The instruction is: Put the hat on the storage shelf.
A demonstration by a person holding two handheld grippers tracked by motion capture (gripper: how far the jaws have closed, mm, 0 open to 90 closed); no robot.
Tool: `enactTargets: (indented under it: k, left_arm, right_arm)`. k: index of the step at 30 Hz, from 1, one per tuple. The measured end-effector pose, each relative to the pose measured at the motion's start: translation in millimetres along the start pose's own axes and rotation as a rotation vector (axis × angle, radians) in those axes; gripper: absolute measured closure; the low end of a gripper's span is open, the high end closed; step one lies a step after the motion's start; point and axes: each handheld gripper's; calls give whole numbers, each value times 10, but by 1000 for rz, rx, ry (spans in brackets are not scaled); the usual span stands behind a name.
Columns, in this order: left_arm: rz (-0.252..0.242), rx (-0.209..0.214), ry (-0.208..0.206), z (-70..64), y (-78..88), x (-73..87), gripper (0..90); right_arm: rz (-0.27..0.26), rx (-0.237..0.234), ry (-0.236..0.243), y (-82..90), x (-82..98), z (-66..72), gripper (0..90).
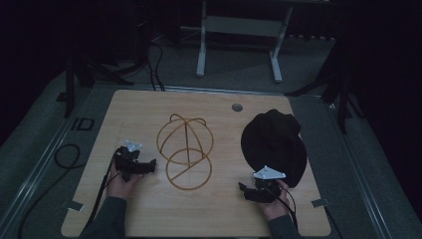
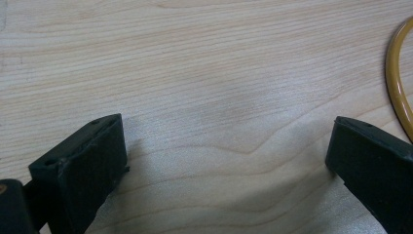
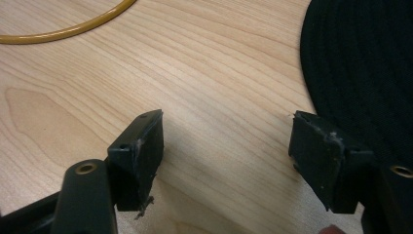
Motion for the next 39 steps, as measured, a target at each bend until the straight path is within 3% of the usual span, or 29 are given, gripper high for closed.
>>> enactTargets:
  k: [5, 9, 15, 21, 27, 28, 31, 34, 39]
  left_arm:
    - [0, 0, 0, -1, 0, 0, 15]
    - [0, 0, -1, 0, 0, 0, 15]
    - [0, 0, 0, 0, 0, 0, 15]
    - [0, 0, 0, 0, 0, 0, 16]
    - [0, 0, 0, -1, 0, 0, 15]
    - [0, 0, 0, -1, 0, 0, 16]
    - [0, 0, 0, 0, 0, 0, 15]
    - [0, 0, -1, -1, 1, 0, 15]
    - [1, -1, -1, -6, 2, 1, 15]
  right_arm:
    - [2, 6, -2, -3, -1, -2, 255]
    - [20, 8, -5, -19, -4, -4, 137]
    - [25, 1, -2, -26, -6, -1, 132]
    - [-2, -8, 6, 8, 5, 26, 303]
    - [-6, 8, -3, 11, 4, 44, 340]
    - [14, 9, -2, 30, -17, 61, 415]
    - [33, 1, 15, 38, -40, 68, 434]
    - [68, -41, 36, 39, -86, 59, 505]
    - [107, -49, 66, 35, -134, 73, 532]
Point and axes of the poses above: each handheld gripper's, and its own axes: y roughly backward along the jaws, x roughly out of its underside, z roughly to its left, and after that the axes turned 9 degrees about -z, right-handed
